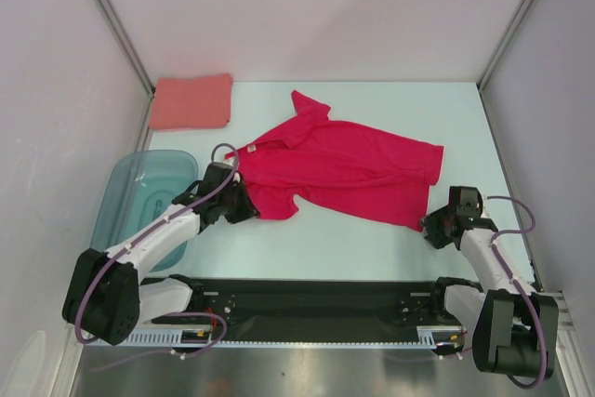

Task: Fold and stack the t-shirts
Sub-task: Flatten the tshirt out

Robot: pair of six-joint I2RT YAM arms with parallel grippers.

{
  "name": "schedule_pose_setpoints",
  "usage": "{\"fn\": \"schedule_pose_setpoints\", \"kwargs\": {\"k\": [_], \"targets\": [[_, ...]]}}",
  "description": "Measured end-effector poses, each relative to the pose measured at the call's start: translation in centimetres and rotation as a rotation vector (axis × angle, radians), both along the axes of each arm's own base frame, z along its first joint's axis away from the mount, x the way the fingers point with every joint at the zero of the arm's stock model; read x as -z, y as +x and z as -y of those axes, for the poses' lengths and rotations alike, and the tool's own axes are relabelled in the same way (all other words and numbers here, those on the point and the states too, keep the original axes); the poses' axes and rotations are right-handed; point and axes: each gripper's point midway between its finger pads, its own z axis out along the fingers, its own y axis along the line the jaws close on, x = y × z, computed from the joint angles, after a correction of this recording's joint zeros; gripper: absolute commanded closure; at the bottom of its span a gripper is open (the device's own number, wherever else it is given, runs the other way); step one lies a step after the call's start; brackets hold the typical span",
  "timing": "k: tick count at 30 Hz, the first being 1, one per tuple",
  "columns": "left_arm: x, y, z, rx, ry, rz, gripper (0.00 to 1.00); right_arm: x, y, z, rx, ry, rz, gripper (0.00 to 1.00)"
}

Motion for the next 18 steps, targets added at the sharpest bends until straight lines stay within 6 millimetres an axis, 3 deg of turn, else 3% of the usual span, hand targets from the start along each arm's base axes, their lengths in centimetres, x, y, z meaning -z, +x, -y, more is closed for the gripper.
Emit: {"fn": "schedule_pose_setpoints", "kwargs": {"k": [8,12,15,16,18], "targets": [[-0.6,0.0,0.2,0.006,-0.014,0.015,1.0,-0.1,1.4,-0.5,0.066,0.043,0.067,0.54],[-1.0,-0.1,0.2,0.008,-0.02,0.022,1.0,-0.1,1.8,-0.7,0.099,0.059,0.088,0.6],[-1.4,-0.2,0.2,0.008,-0.024,0.03,1.0,0.1,1.9,-0.7,0.128,0.068,0.098,0.69],[-1.6,-0.2,0.2,0.008,-0.024,0.032,1.0,0.1,1.9,-0.8,0.138,0.071,0.103,0.8],[-2.0,-0.2,0.1,0.008,-0.026,0.038,0.99,0.4,1.6,-0.7,0.153,0.074,0.103,0.91]]}}
